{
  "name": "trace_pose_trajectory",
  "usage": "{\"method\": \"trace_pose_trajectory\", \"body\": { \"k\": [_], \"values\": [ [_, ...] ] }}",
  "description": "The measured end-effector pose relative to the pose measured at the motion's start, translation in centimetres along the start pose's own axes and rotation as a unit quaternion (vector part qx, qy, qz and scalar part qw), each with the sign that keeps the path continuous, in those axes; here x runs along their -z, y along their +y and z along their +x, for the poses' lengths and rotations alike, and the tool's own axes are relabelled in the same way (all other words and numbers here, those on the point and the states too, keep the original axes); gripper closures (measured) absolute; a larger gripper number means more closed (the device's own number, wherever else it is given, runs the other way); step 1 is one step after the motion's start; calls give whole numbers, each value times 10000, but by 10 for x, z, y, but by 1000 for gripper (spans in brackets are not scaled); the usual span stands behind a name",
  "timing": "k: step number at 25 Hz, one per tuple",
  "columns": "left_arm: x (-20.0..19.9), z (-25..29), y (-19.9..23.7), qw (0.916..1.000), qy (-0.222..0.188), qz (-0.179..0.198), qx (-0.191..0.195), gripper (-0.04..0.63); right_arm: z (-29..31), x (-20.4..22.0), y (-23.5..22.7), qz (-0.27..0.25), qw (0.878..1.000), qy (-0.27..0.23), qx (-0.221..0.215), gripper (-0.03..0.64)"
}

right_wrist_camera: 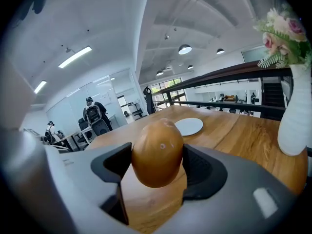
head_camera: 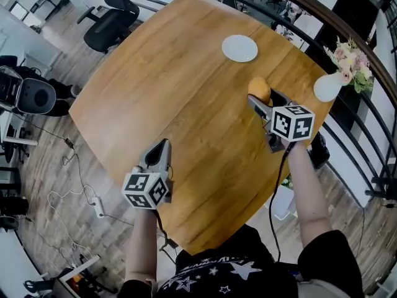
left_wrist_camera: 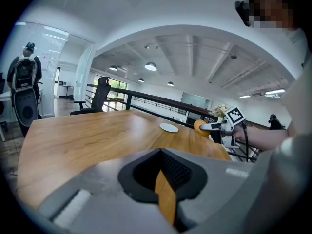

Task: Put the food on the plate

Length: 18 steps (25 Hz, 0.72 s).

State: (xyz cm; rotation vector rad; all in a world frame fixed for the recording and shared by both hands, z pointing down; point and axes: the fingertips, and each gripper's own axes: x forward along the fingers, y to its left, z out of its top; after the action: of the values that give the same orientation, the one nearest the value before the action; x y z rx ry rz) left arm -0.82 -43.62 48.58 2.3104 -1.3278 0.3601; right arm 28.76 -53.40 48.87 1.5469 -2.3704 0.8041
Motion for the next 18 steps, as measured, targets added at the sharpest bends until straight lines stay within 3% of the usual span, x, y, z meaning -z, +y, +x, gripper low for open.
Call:
{"method": "trace_pose_trajectory", "body": {
  "k": [6,12,18],
  "values": [
    [-15,22,15,10000,-9,19,1,594,43,-17,-27,-56,9995,125,299,282],
    [-17,44,30,9999,67,-44,126,594,80,-33,-47,-539,9959,234,683,282],
    [-19,65,39,9998,98,-86,155,594,118,-44,-58,-664,9948,367,681,282]
  ]
}}
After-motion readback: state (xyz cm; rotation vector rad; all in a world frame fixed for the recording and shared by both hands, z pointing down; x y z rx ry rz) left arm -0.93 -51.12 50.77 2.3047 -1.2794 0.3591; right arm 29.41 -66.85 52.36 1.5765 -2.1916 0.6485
